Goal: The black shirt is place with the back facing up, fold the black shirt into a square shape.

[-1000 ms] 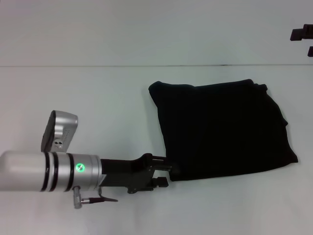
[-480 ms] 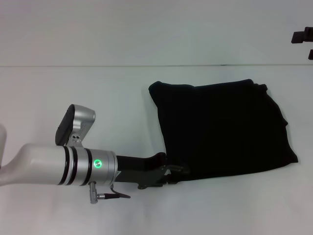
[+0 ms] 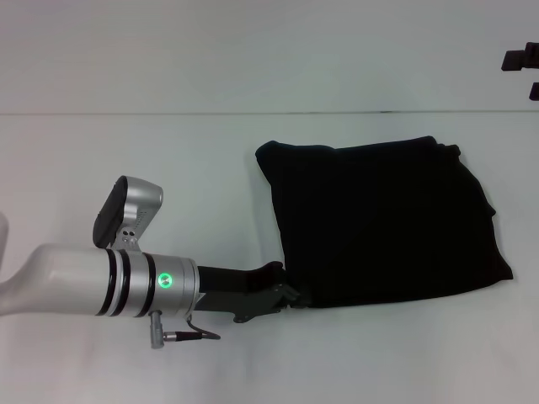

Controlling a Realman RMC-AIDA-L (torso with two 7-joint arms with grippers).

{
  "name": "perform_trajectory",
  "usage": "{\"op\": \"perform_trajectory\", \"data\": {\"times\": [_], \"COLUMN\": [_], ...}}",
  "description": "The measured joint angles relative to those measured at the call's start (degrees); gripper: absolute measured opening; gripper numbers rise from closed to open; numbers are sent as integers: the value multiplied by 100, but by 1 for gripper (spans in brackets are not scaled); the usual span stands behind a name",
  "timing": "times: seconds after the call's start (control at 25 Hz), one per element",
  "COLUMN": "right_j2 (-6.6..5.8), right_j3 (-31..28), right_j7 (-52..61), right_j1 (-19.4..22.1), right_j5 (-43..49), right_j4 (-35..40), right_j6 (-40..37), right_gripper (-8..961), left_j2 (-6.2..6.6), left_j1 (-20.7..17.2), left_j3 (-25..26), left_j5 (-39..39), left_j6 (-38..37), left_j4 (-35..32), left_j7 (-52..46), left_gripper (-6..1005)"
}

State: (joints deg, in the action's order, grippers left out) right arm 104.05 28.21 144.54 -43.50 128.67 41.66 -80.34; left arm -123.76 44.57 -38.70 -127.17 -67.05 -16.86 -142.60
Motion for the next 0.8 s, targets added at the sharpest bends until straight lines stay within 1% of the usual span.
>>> {"op": "perform_trajectory", "data": {"times": [0.24, 0.28, 0.36, 0.48, 0.64, 0.8], "right_j2": [-11, -15, -19, -26, -27, -28], "right_j3": [0, 0, 0, 0, 3, 2], "right_j7": [-3, -3, -4, -5, -3, 0], "right_j1": [0, 0, 0, 10, 26, 12], "right_j5": [0, -1, -1, -1, -1, -1], "right_j4": [-1, -1, -5, -10, -17, -73], "right_j6": [3, 5, 11, 15, 40, 46], "right_gripper": [945, 945, 945, 945, 944, 944], "left_j2": [30, 30, 64, 79, 64, 69], "left_j1": [-5, -5, -125, -483, -1060, -1422], "left_j3": [16, 16, 47, 93, 210, 300], "left_j5": [-9, -9, -5, 8, 25, 25], "left_j6": [-81, -81, -238, -485, -840, -1203], "left_j4": [-13, -13, -162, -538, -1092, -1390], "left_j7": [197, 197, 381, 388, 506, 637], "left_gripper": [94, 85, 66, 39, 52, 65]}}
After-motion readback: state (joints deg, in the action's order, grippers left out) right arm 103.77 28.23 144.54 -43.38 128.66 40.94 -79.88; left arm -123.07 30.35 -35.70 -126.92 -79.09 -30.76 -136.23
